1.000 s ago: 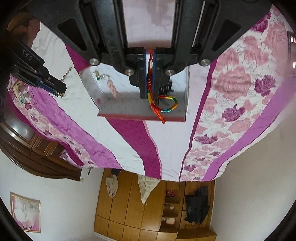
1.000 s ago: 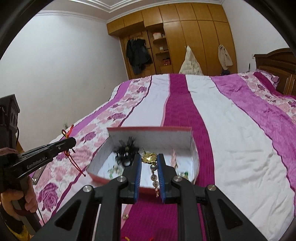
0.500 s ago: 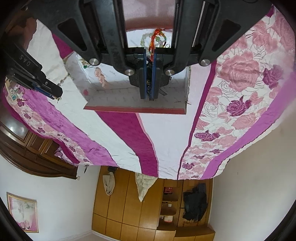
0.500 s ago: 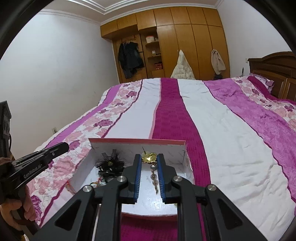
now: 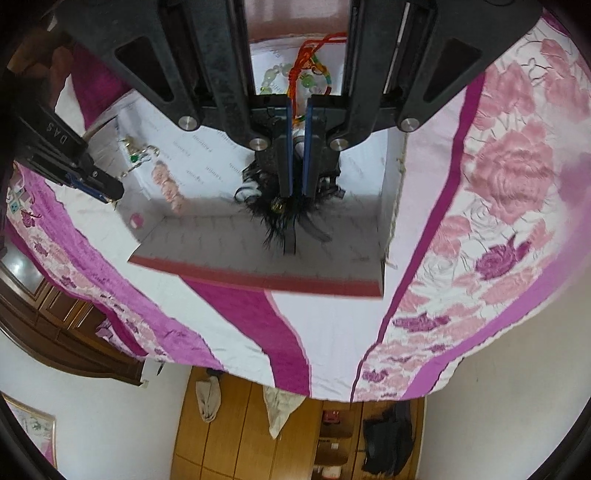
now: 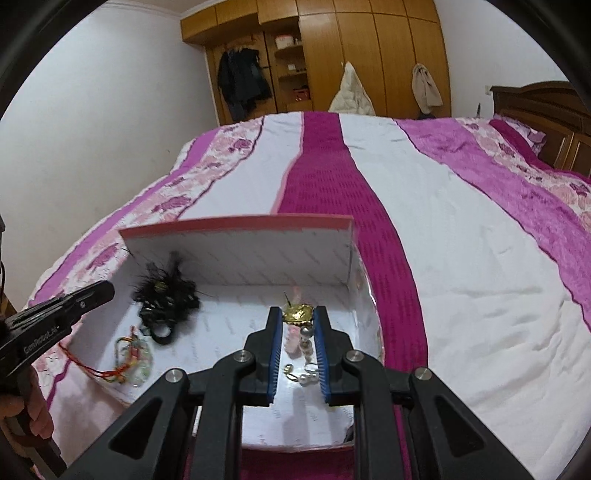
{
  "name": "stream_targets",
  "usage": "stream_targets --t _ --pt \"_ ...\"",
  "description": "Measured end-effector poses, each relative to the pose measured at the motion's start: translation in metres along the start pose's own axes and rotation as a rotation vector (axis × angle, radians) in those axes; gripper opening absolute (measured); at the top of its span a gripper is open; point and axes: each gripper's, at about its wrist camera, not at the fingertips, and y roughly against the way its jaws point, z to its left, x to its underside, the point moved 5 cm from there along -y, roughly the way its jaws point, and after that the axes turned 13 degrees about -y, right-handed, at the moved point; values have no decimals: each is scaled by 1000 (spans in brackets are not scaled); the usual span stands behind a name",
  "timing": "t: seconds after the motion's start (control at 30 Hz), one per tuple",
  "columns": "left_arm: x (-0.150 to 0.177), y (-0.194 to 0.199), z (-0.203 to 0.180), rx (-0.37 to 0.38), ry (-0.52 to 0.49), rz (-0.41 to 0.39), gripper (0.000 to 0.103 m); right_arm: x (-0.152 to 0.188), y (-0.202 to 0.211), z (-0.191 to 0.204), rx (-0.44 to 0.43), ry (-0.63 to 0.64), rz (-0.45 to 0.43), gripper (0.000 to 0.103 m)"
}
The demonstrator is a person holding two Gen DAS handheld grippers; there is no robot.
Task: Organize jewelry
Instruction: 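Carry both items into the red box and open both tools, then withdraw both tools from the box toward the last jewelry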
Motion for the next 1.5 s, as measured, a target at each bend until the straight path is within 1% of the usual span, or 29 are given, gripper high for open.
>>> stream_targets --t 0.13,0.33,0.43,0.47,0.5,0.53,0.57,0.6,0.83,0.97,1.07,1.17,1.33,1.5 --pt "7 -10 1 4 14 33 0 2 -13 -9 21 -18 25 19" --pt "12 -17 1 -5 15 62 1 4 -23 -16 43 -24 45 19" --pt "12 -15 0 7 17 64 9 4 -26 -19 43 -40 53 20" --pt "11 -14 -1 5 15 62 14 4 -25 -19 41 -42 54 22" --pt "10 -10 -1 0 12 58 17 4 -24 -19 38 -43 54 25" --pt "9 -7 -2 0 12 52 22 3 -23 -18 36 -45 53 32" --pt "9 -6 -2 3 12 47 25 3 -20 -18 30 -48 51 38" --pt "8 -3 -2 8 12 42 26 2 -18 -18 20 -49 47 39" --pt "4 18 -9 30 5 33 29 -2 8 -5 -12 -28 25 41" --pt "5 31 -17 51 -6 43 33 -4 28 1 -26 -25 1 42" --pt "6 41 -23 59 -18 47 33 -3 44 4 -33 -28 -10 42" --pt "9 52 -29 83 -15 55 34 -1 60 7 -36 -27 -16 42" --pt "18 64 -37 114 -6 79 34 4 82 5 -29 -36 -21 42" --pt "32 71 -48 123 -27 107 35 15 101 1 -23 -40 -21 42"
